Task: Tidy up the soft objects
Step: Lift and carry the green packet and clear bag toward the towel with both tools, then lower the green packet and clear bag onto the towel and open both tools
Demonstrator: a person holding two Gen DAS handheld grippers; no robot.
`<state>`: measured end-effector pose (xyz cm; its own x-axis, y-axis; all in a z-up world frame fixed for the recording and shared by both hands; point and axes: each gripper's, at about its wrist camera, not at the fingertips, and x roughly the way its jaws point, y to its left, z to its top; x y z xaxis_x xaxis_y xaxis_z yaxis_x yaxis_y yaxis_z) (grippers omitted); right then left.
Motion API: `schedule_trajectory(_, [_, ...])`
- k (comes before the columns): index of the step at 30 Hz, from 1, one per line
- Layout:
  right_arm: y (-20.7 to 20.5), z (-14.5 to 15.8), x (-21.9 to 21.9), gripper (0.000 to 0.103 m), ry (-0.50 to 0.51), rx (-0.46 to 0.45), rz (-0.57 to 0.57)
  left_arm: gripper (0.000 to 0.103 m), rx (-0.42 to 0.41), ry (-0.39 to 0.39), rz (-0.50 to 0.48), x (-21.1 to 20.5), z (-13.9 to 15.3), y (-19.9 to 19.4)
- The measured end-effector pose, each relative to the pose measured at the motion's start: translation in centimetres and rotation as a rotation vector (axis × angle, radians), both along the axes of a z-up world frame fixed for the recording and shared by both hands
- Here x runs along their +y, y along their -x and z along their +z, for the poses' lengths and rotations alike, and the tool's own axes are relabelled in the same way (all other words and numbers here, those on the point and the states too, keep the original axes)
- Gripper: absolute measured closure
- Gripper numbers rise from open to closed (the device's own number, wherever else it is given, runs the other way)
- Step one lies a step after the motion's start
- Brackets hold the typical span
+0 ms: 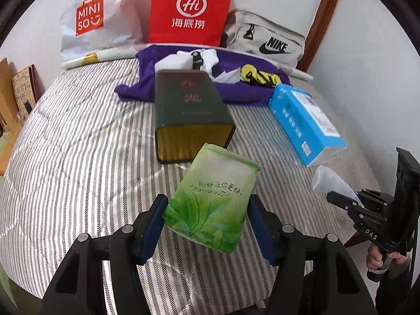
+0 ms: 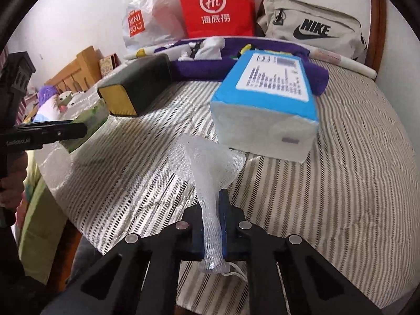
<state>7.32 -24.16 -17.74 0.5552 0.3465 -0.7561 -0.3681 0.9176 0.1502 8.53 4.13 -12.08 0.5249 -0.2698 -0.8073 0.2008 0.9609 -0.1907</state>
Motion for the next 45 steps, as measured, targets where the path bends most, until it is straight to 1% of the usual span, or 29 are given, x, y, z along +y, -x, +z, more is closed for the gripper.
schedule_trajectory(7, [1.1, 2.9, -0.7, 0.095, -0.022, -0.048, 0.045, 0.043, -0.038, 0.044, 0.008, 0.4, 2.6, 0.0])
schedule_trajectory(11, [0.8, 4.9, -1.4, 0.095, -0.059, -0.075, 0.048, 0.043, -0.059, 0.041, 0.018, 0.5, 3.9, -0.7])
schedule_trajectory(17, [-0.9, 7.5, -1.9, 0.095, -0.064, -0.125, 0.039, 0.043, -0.069, 0.032, 0.032, 0.5, 5.2, -2.4])
schedule_trajectory(24, [-4.2, 9.3, -2.3, 0.095, -0.049, -0.148, 0.026, 0.043, -0.080, 0.032, 0.047, 0.6, 6.2, -4.9])
schedule_trajectory(37, [-10.0, 11.0, -2.9, 0.095, -0.047, -0.166, -0.017, 0.043, -0.086, 0.026, 0.086, 1.1, 7.4, -10.1])
schedule_trajectory(45, [-13.8, 10.9, -2.9, 0.095, -0.050, -0.151, -0.041, 0.043, -0.084, 0.021, 0.106, 0.4, 7.5, -13.0])
